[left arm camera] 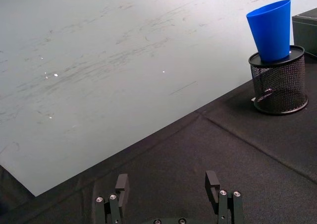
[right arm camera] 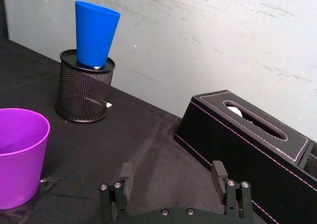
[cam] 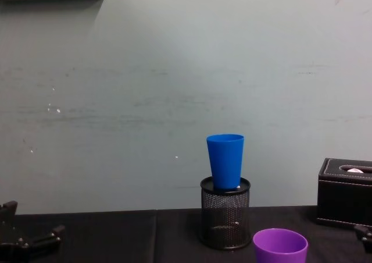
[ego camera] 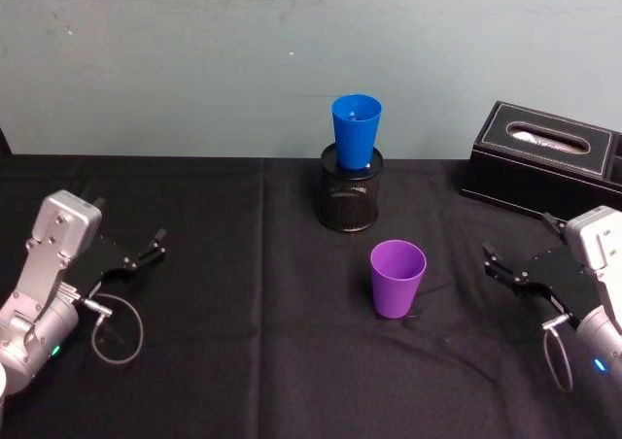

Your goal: Pick up one cup with a gripper and tap it against the other cup.

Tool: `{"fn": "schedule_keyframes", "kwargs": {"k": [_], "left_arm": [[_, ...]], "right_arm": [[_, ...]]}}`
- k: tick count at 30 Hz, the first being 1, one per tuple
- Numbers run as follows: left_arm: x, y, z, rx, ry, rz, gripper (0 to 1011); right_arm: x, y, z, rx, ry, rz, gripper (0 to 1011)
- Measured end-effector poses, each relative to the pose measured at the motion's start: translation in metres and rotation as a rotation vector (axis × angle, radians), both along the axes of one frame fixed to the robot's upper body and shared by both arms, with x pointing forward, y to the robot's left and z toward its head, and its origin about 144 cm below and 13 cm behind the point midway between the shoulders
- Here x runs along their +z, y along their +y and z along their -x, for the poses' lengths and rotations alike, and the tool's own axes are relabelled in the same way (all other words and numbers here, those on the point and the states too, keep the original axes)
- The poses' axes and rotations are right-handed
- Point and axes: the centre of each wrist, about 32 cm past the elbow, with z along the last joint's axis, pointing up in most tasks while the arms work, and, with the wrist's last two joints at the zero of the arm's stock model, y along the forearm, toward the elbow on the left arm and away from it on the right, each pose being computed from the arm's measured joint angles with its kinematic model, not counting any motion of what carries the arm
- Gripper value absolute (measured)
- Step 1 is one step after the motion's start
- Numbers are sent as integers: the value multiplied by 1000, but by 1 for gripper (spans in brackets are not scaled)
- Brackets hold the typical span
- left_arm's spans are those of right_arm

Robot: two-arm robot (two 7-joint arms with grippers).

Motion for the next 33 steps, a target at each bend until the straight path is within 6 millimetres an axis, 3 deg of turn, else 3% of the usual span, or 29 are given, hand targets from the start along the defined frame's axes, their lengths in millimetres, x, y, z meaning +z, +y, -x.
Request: {"fn": "schedule_keyframes", "kwargs": {"k": [33], "left_arm": [[0,0,0,0,0,0,1011]], "right_arm": [[0,0,0,0,0,0,1000]]}}
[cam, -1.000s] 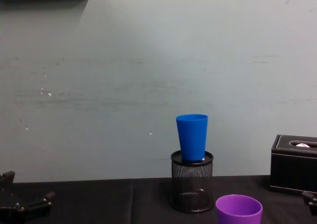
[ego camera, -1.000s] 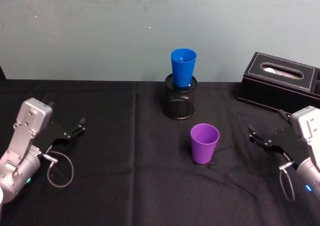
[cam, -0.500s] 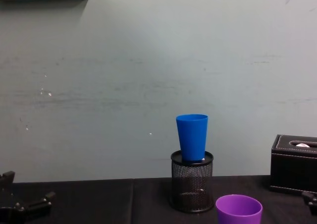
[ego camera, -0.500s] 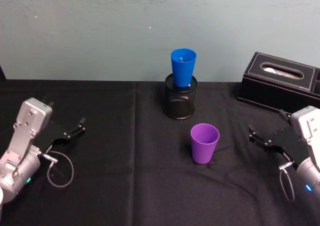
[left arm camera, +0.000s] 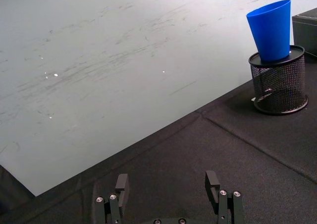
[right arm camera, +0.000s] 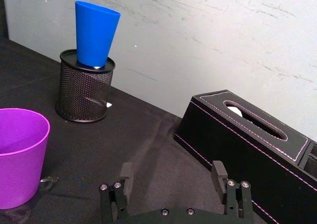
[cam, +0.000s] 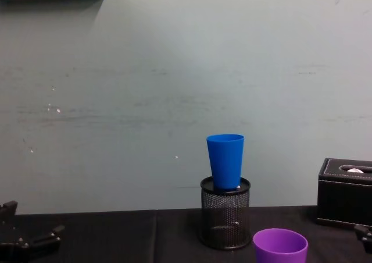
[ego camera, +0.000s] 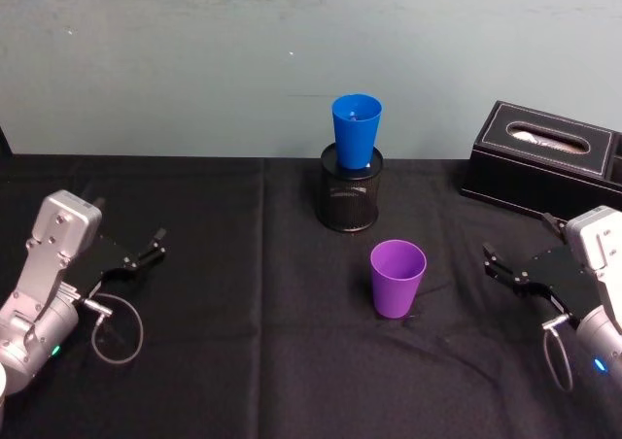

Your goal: Pick up one cup with a gripper and tap it against the other cup.

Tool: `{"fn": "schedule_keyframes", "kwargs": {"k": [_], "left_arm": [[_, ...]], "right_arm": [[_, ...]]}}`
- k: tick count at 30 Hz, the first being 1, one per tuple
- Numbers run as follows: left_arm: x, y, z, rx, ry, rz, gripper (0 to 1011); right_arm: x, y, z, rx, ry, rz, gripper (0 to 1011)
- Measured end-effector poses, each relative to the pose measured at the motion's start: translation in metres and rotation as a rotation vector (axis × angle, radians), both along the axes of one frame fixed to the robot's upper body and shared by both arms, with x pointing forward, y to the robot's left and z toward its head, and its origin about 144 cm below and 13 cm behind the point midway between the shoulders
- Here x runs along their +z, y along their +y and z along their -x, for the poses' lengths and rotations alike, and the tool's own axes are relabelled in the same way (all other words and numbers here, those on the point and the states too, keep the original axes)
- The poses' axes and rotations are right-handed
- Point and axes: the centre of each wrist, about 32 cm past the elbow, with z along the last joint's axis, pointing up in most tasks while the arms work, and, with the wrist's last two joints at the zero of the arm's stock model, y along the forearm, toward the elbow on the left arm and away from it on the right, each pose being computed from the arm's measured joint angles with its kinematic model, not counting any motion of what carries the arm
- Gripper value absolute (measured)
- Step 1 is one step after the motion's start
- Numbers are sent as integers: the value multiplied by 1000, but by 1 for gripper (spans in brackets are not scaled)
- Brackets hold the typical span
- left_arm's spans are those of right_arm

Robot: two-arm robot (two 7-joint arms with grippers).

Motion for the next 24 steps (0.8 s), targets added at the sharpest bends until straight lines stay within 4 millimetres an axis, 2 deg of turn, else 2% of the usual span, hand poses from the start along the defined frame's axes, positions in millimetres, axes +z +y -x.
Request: {"fn": "schedule_keyframes", "kwargs": {"k": [24], "left_arm": [[0,0,0,0,0,0,1011]], "right_arm": [[0,0,0,0,0,0,1002]]}}
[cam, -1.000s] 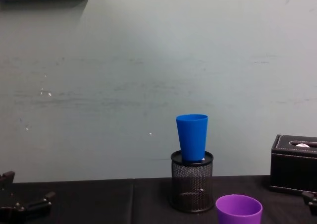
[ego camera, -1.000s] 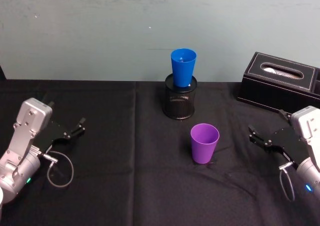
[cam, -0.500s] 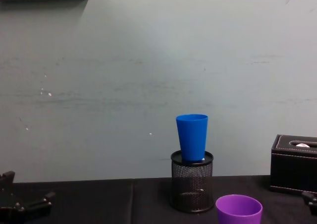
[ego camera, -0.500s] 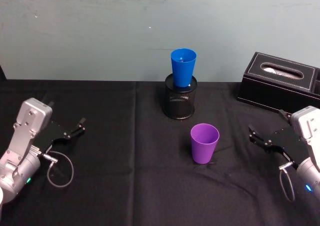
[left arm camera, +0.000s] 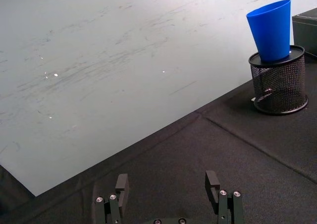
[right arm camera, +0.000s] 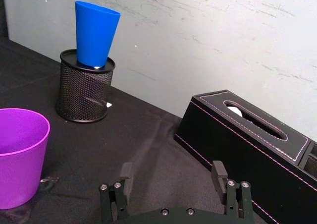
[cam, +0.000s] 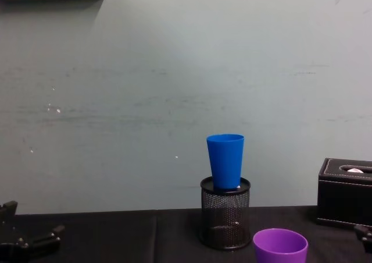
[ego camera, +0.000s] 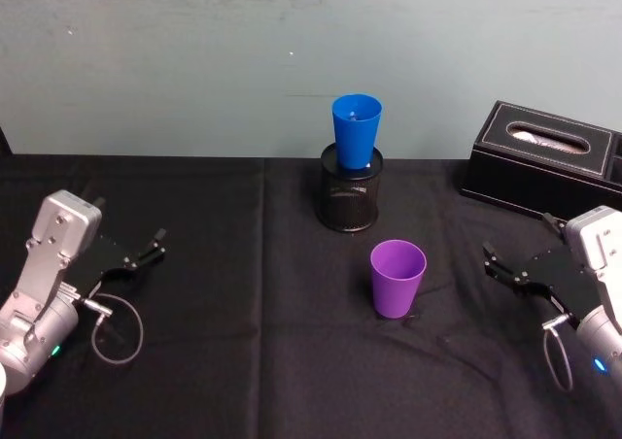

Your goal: Pick up one cup with a gripper and tap it against the other cup.

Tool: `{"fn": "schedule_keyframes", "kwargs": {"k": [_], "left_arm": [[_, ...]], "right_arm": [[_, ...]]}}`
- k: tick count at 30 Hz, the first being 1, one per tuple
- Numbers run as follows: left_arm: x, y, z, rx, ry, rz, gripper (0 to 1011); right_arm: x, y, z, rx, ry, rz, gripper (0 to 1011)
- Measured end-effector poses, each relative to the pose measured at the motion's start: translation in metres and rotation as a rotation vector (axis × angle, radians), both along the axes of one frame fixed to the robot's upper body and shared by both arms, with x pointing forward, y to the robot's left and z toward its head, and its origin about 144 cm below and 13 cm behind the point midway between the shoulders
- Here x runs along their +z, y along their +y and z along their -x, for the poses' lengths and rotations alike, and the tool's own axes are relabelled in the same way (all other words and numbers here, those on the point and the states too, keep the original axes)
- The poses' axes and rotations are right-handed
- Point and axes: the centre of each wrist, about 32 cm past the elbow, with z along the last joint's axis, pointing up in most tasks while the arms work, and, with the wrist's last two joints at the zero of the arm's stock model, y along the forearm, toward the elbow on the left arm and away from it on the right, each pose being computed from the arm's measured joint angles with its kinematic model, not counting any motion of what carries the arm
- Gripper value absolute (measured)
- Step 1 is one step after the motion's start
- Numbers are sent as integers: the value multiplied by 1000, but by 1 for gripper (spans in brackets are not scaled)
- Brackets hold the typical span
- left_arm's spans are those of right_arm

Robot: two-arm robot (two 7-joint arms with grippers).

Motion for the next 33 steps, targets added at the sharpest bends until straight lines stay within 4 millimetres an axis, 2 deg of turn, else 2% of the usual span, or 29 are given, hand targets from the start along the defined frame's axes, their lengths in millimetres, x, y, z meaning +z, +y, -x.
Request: {"fn": "schedule_keyframes", "kwargs": {"k": [26,33], "left_arm": [[0,0,0,0,0,0,1011],[0,0,0,0,0,0,1011]], "right_arm": [[0,0,0,0,0,0,1000],[2,-13,13,-21,11,-48,1002]]}}
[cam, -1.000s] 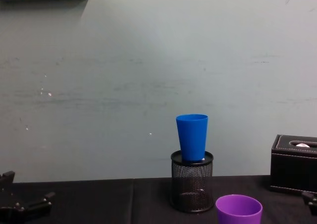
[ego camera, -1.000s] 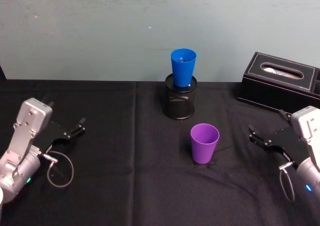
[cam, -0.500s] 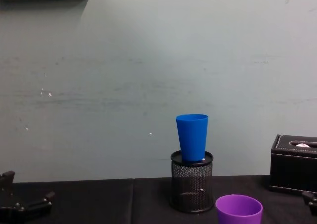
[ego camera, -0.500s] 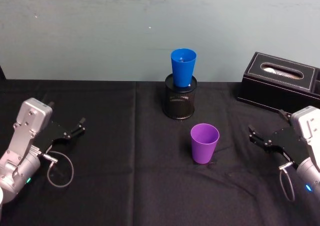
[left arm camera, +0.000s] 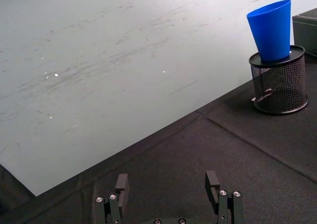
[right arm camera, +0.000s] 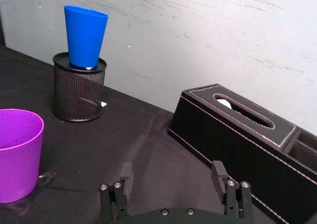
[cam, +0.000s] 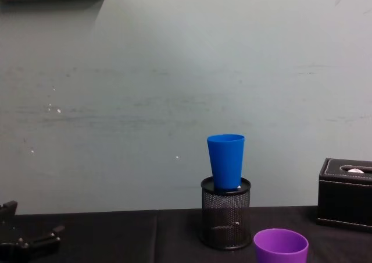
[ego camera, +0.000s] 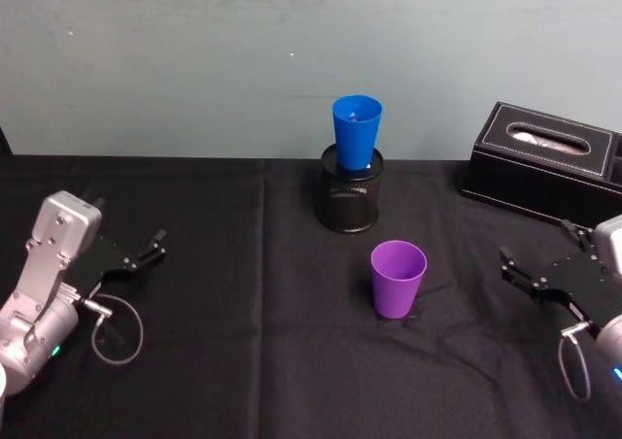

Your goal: Pick up one cup with a gripper and tap it against the other cup.

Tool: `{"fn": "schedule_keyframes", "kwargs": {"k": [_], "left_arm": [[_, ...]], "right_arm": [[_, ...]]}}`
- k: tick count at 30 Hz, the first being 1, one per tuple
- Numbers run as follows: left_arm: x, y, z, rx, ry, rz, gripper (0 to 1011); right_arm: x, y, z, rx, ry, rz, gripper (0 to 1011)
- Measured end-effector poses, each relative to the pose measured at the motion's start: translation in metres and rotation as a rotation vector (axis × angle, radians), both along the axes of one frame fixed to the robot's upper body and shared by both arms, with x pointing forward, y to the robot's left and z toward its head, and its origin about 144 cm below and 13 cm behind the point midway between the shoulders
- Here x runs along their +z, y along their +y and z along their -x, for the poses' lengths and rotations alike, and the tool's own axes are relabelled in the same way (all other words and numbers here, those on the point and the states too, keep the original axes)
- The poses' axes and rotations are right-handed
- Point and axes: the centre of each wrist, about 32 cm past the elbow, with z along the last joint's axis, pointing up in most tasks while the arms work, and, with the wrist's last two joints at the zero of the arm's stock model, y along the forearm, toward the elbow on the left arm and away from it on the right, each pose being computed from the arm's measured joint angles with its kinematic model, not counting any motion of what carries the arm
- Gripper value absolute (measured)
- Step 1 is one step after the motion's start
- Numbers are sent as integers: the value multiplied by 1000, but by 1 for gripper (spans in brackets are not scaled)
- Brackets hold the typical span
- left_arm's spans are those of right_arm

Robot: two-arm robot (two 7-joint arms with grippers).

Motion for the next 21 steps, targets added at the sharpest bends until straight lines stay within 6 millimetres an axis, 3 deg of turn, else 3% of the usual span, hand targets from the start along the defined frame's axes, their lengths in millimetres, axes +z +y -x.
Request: {"fn": "schedule_keyframes", "kwargs": {"k": [21], "left_arm": [[0,0,0,0,0,0,1012]], "right_arm": [[-8,6,23,95,49,-85,1002]]}}
